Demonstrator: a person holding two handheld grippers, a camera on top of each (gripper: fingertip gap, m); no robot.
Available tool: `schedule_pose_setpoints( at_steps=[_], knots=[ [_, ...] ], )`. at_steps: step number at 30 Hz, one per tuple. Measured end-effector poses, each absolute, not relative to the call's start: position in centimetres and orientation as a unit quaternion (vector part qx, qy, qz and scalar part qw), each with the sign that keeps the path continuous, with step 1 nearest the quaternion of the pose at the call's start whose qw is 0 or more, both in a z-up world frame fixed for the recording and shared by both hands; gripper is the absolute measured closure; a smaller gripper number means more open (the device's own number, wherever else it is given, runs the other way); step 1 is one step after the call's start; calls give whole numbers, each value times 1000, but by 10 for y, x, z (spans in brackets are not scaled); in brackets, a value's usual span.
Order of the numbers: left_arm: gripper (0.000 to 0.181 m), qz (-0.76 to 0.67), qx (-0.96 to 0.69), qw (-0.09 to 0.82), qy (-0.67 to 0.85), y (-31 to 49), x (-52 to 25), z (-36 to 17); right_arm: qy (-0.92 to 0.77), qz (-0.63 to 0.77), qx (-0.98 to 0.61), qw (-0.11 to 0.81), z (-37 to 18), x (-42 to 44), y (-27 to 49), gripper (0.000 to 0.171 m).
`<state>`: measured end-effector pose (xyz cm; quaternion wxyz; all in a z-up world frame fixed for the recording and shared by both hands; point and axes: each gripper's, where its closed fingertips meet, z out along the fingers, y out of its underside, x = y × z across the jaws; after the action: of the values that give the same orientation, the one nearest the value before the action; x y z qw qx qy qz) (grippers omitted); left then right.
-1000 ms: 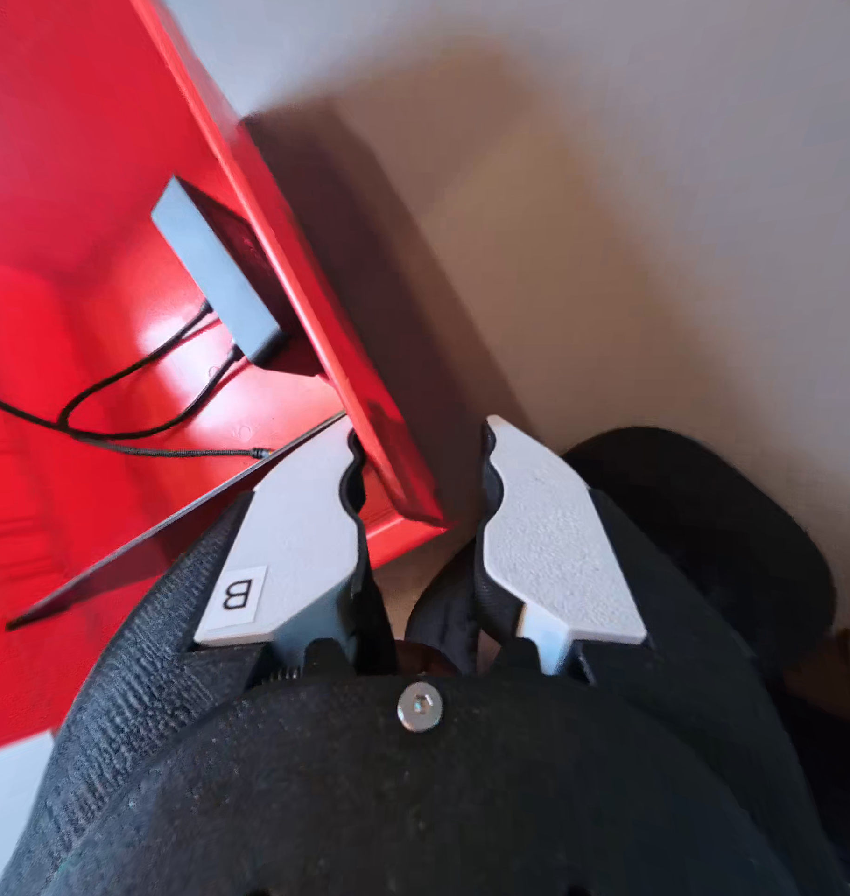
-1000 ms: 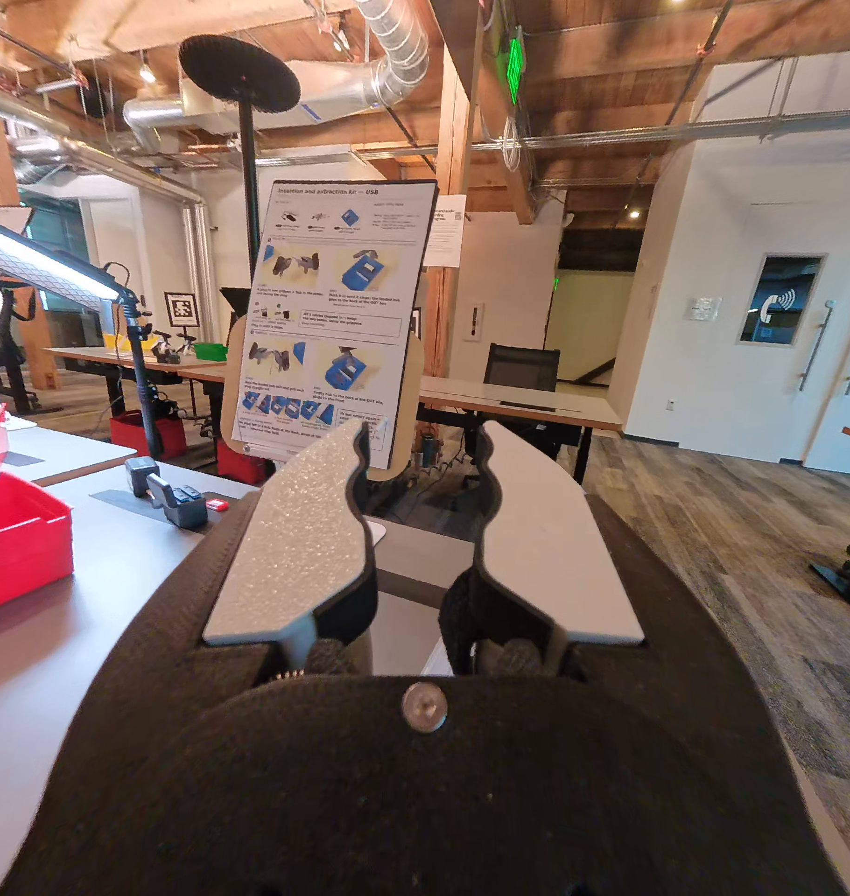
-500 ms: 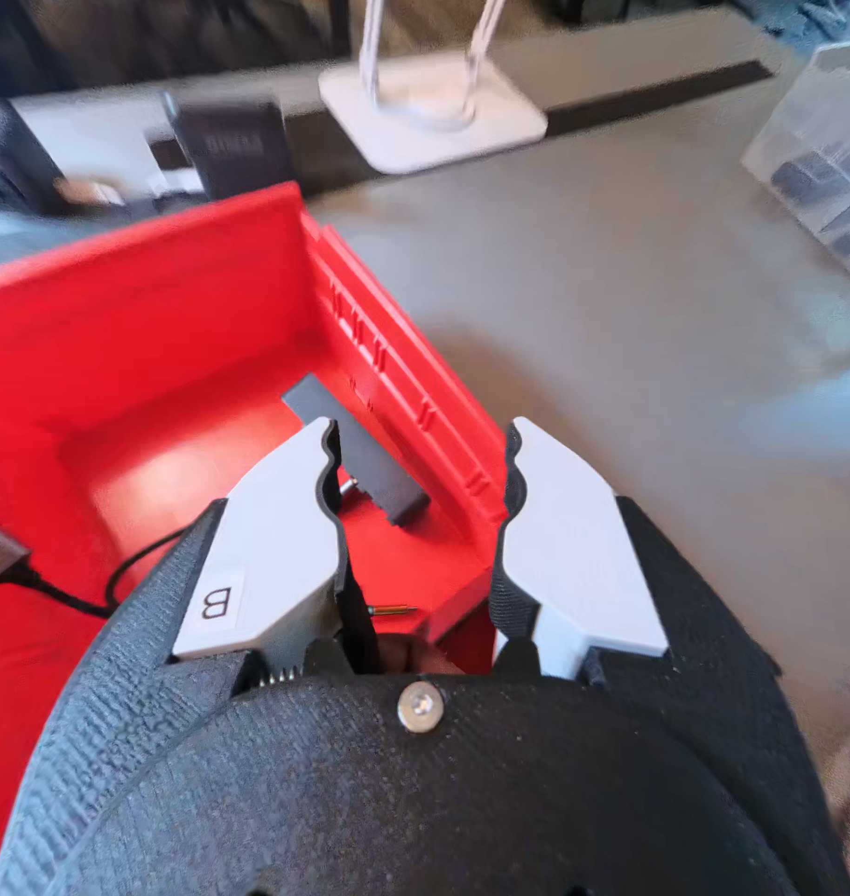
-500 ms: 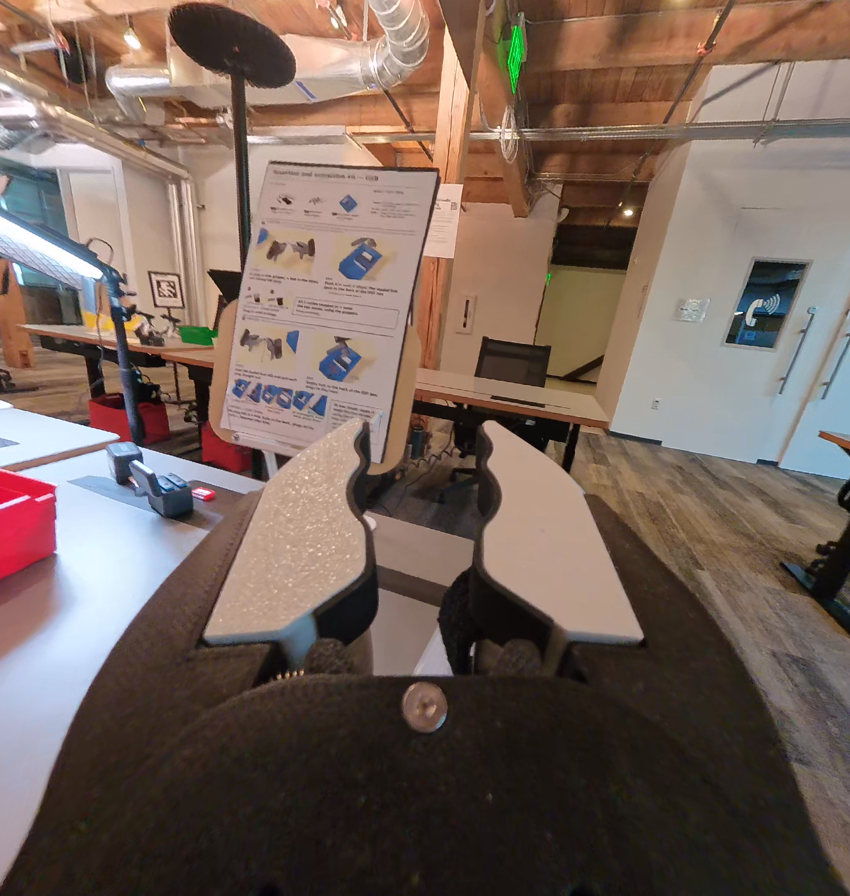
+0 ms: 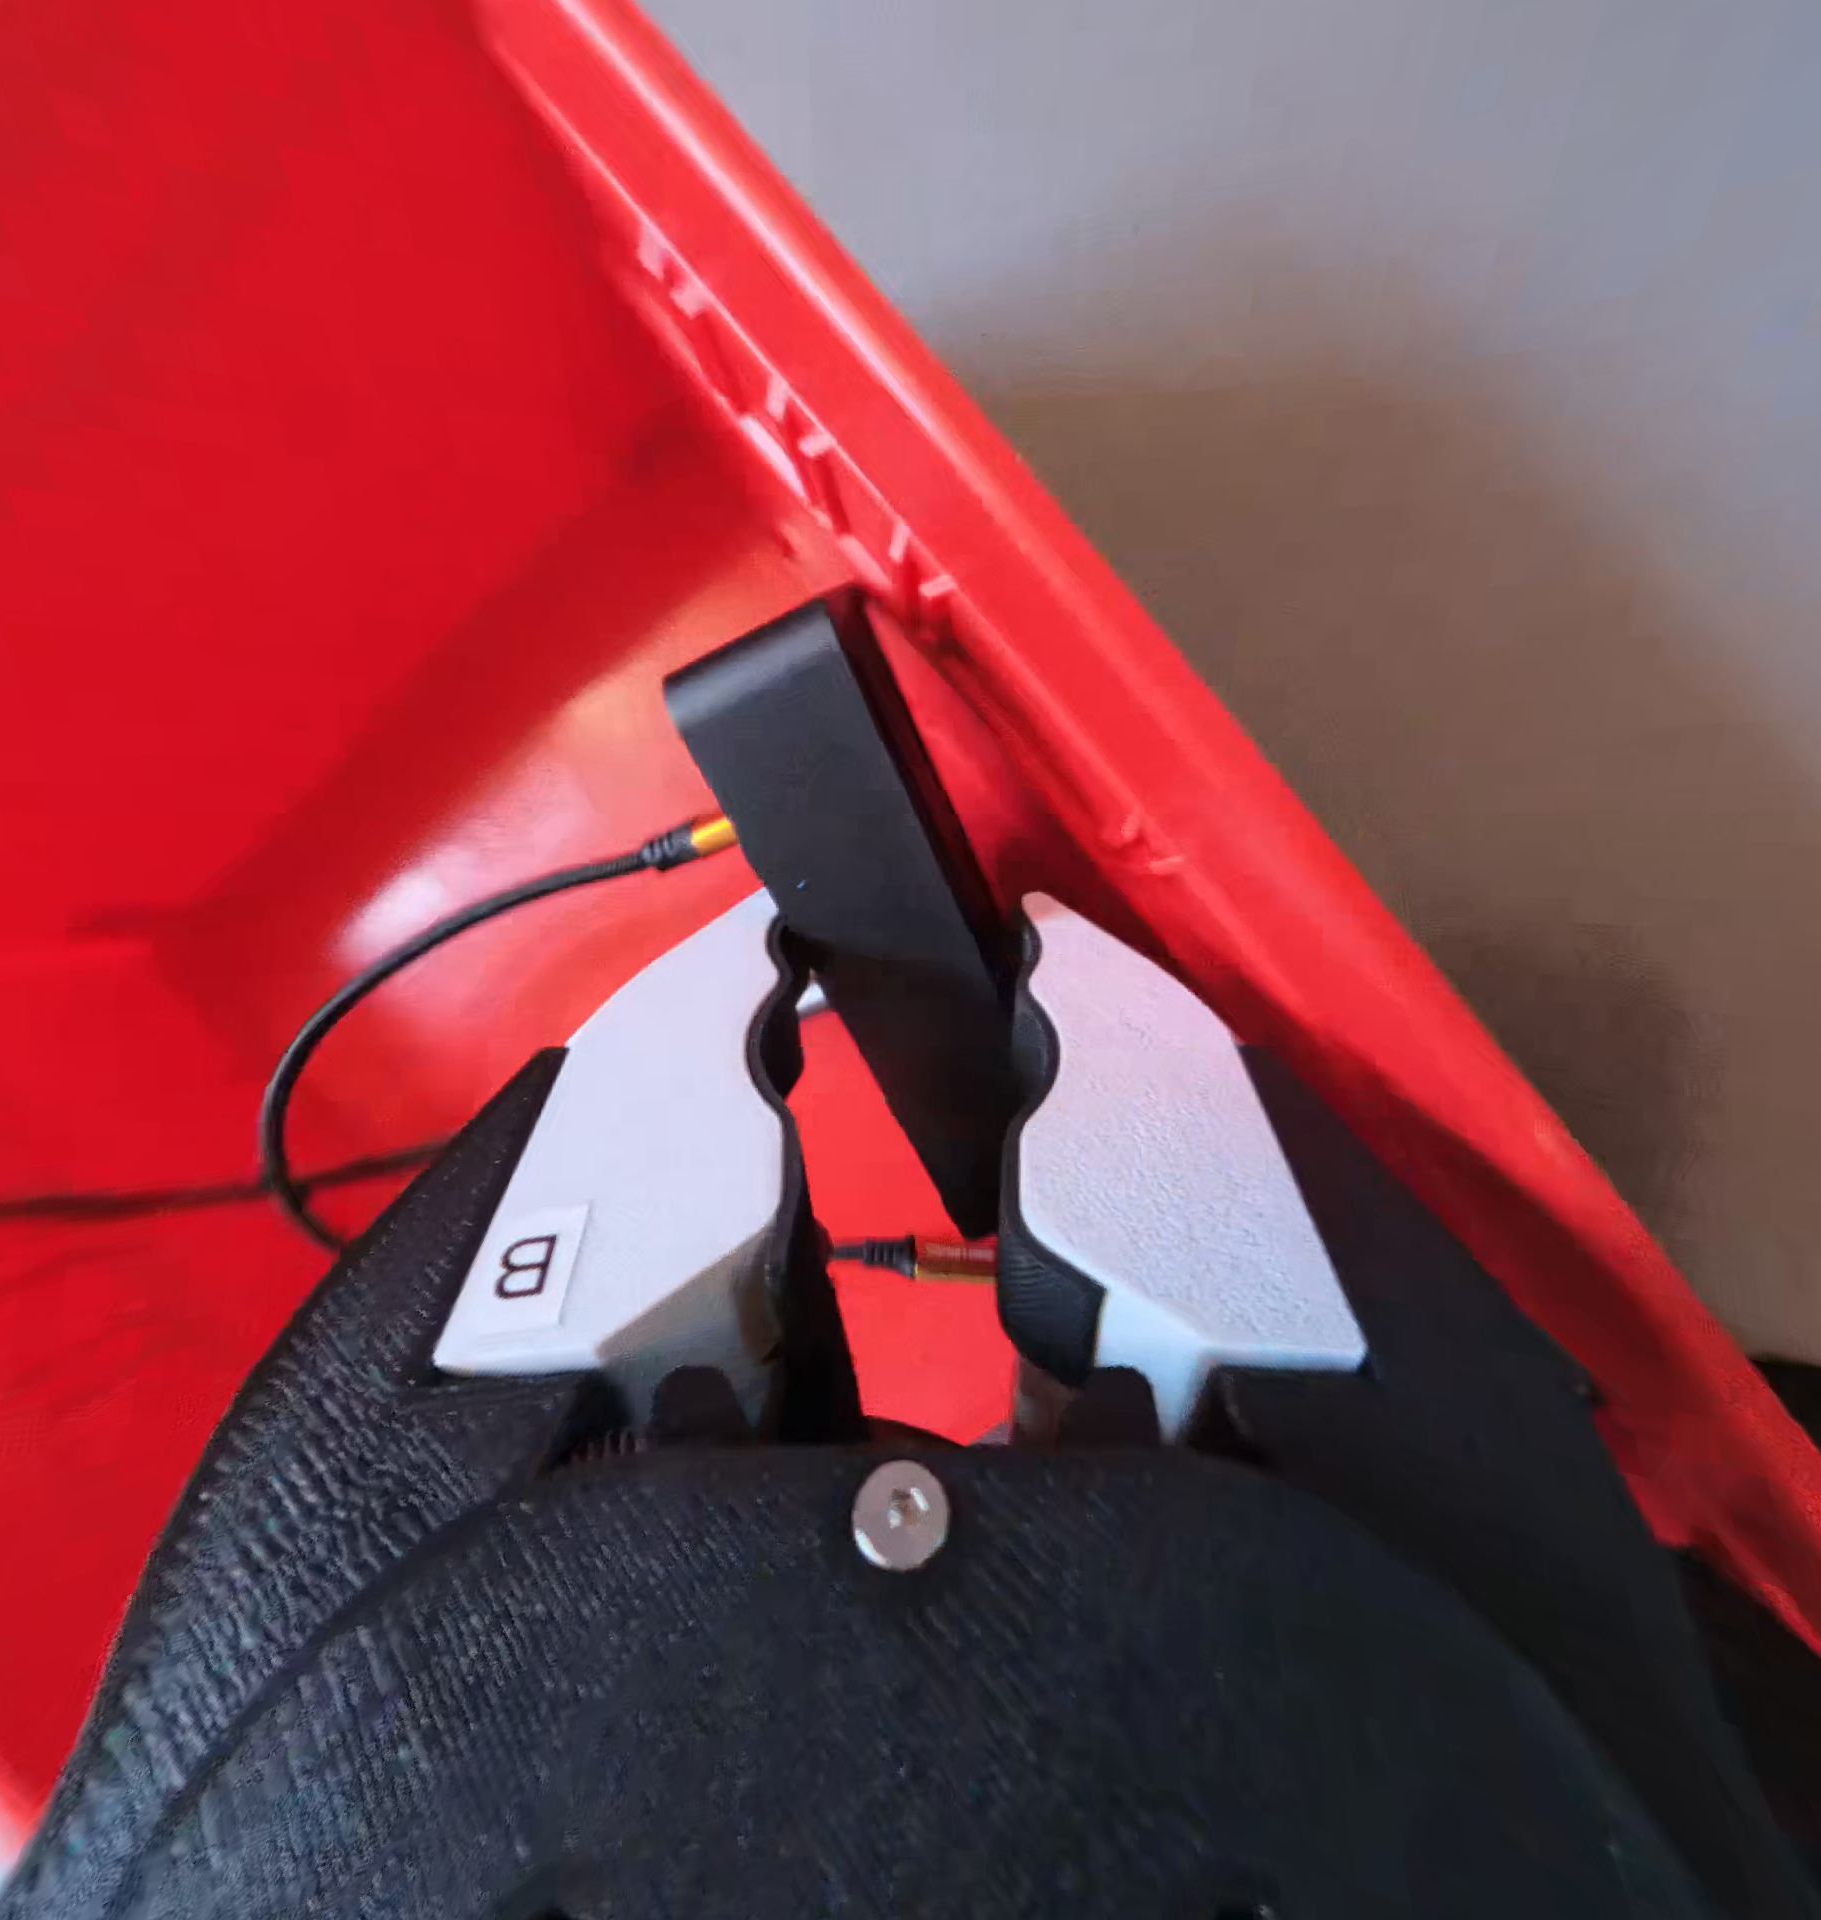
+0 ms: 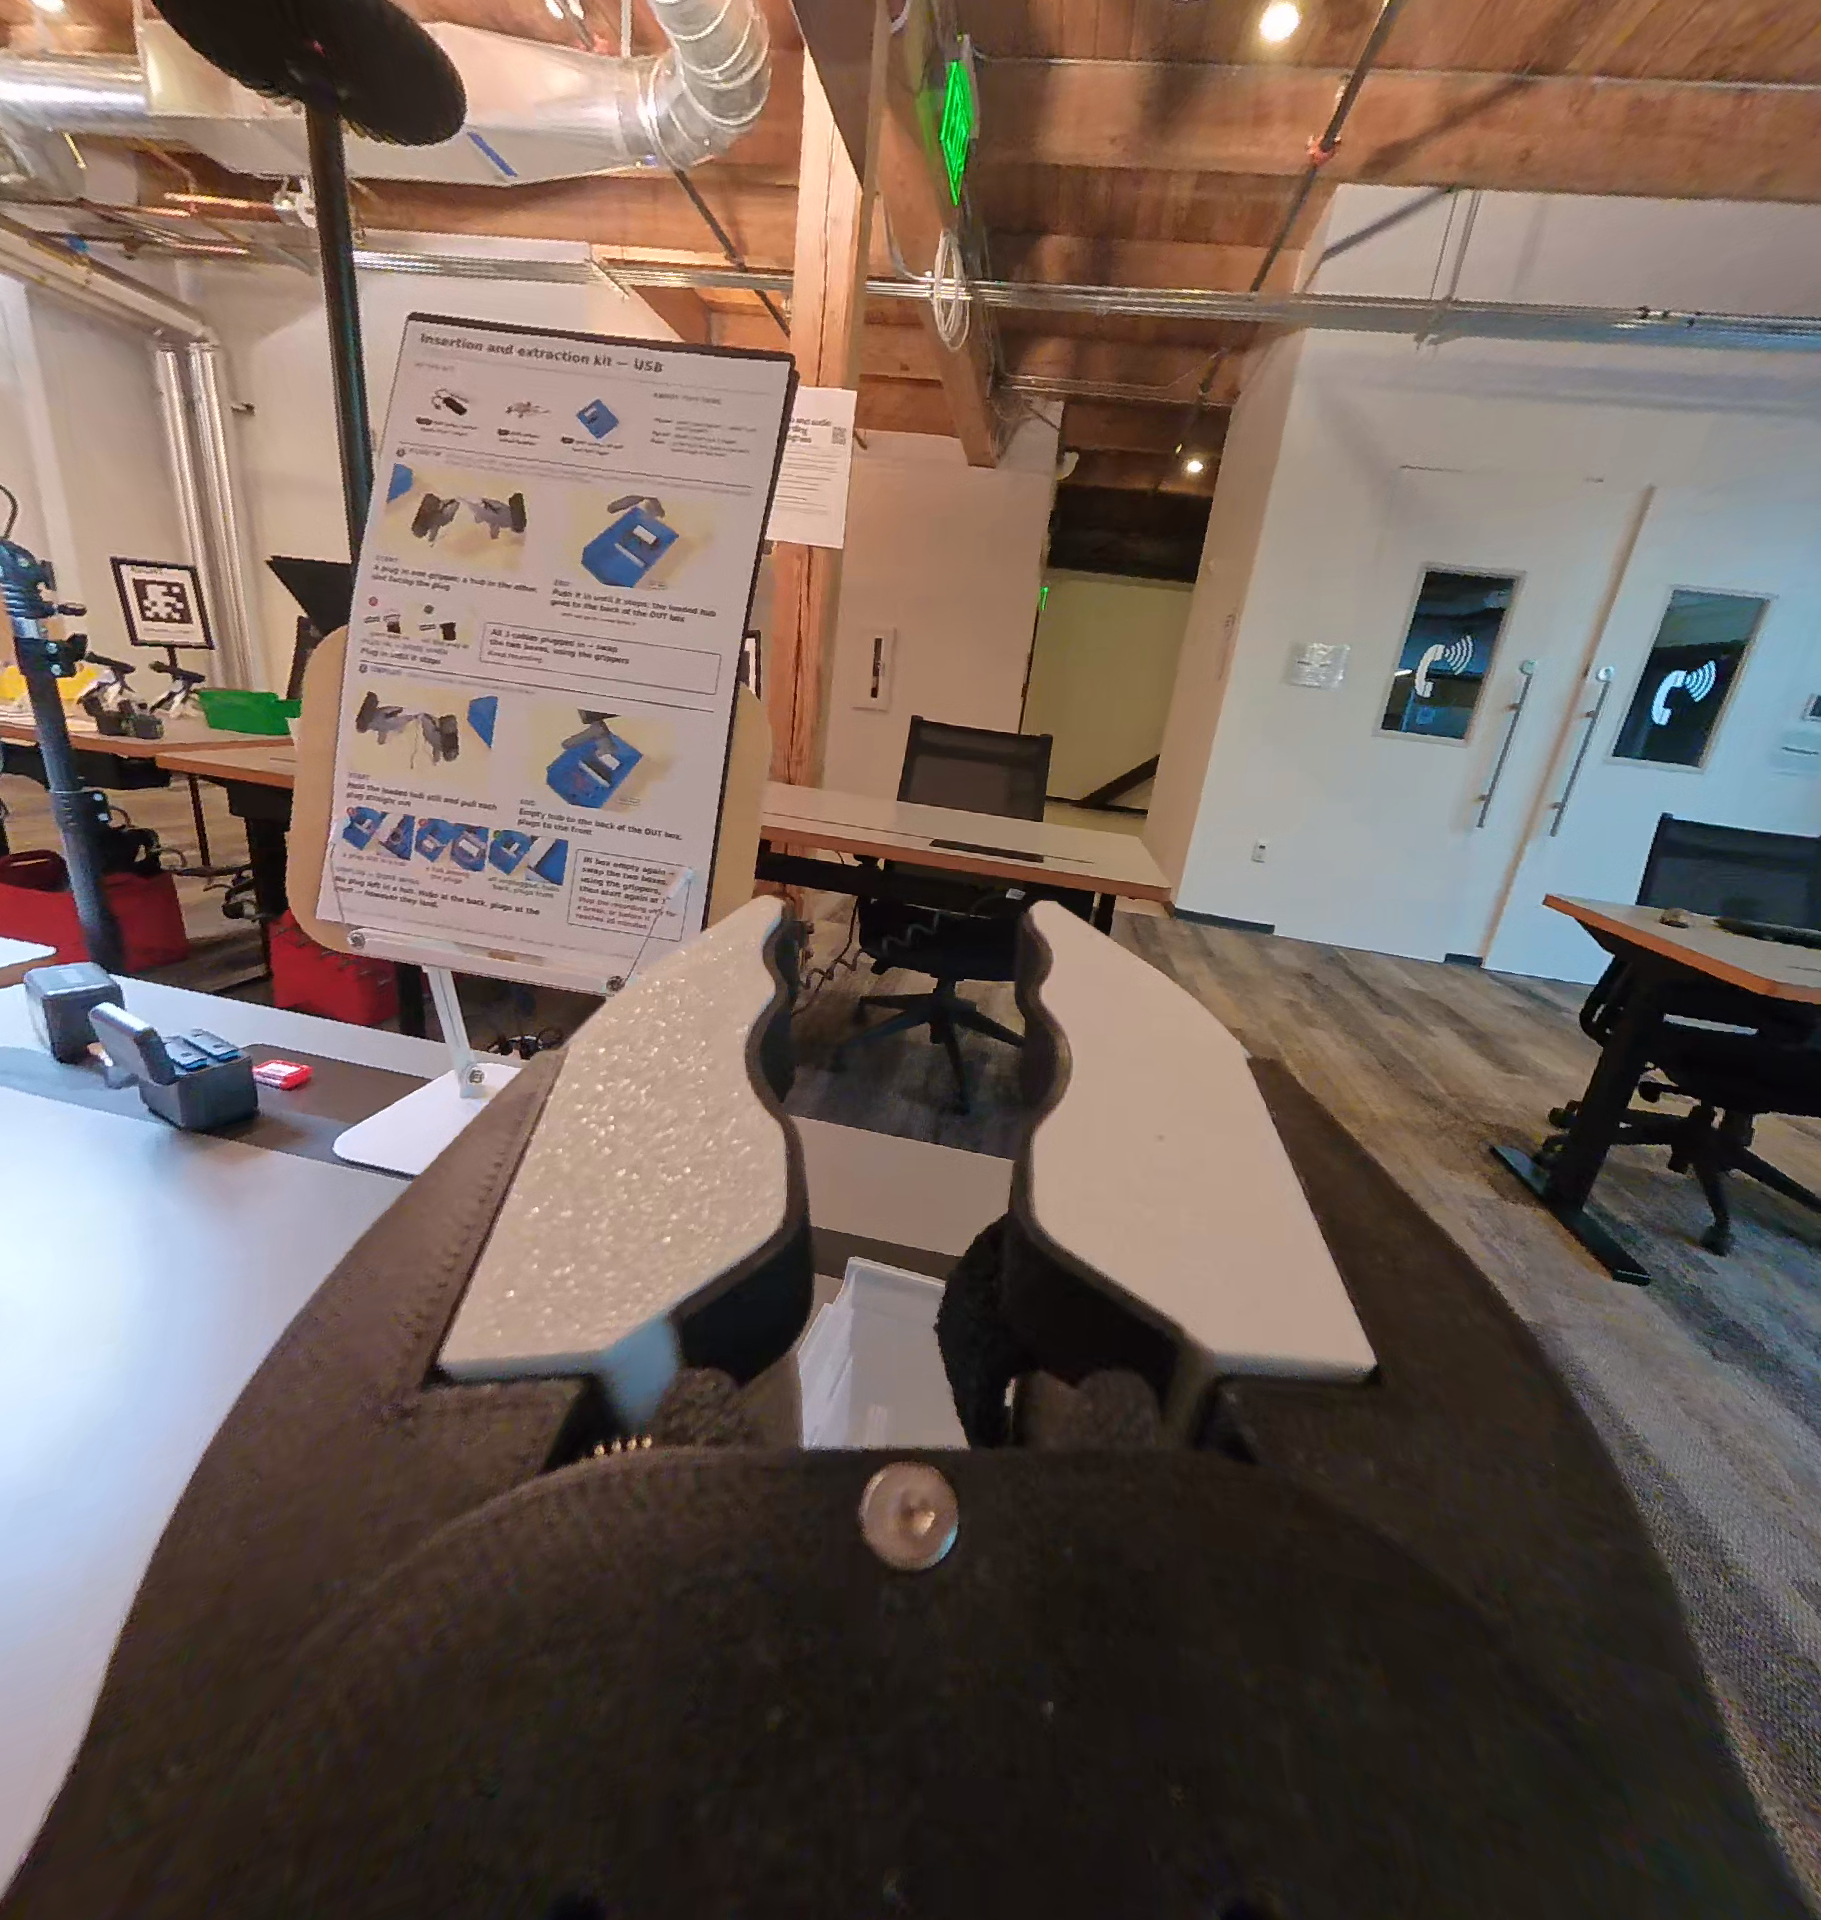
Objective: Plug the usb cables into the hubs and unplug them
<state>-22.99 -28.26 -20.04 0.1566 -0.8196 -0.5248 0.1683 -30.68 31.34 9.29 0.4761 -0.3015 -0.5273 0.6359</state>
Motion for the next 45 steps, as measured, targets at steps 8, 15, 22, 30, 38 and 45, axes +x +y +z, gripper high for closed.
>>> schedule_pose_setpoints(
  at_steps=[8,15,22,30,38,45],
  knots=[
    [151,605,-722,96,-323,-279,-235,-42,-551,660,-250,444,106,-292,273,133],
    [152,830,-551,-43,-75,-198,-213,49,-609,695,-139,356,119,-255,175,126],
    [152,837,-546,-20,-18,-132,-226,61,-673,709,-4,210,96,-197,22,101],
    [153,836,-548,26,28,-78,-224,58,-706,664,9,245,45,-201,-57,96],
    [149,847,-524,35,76,-56,-217,60,-645,711,25,278,62,-200,-49,111],
    [138,847,-476,219,87,-33,-172,74,-550,752,48,360,101,-199,-7,113]
  ],
)
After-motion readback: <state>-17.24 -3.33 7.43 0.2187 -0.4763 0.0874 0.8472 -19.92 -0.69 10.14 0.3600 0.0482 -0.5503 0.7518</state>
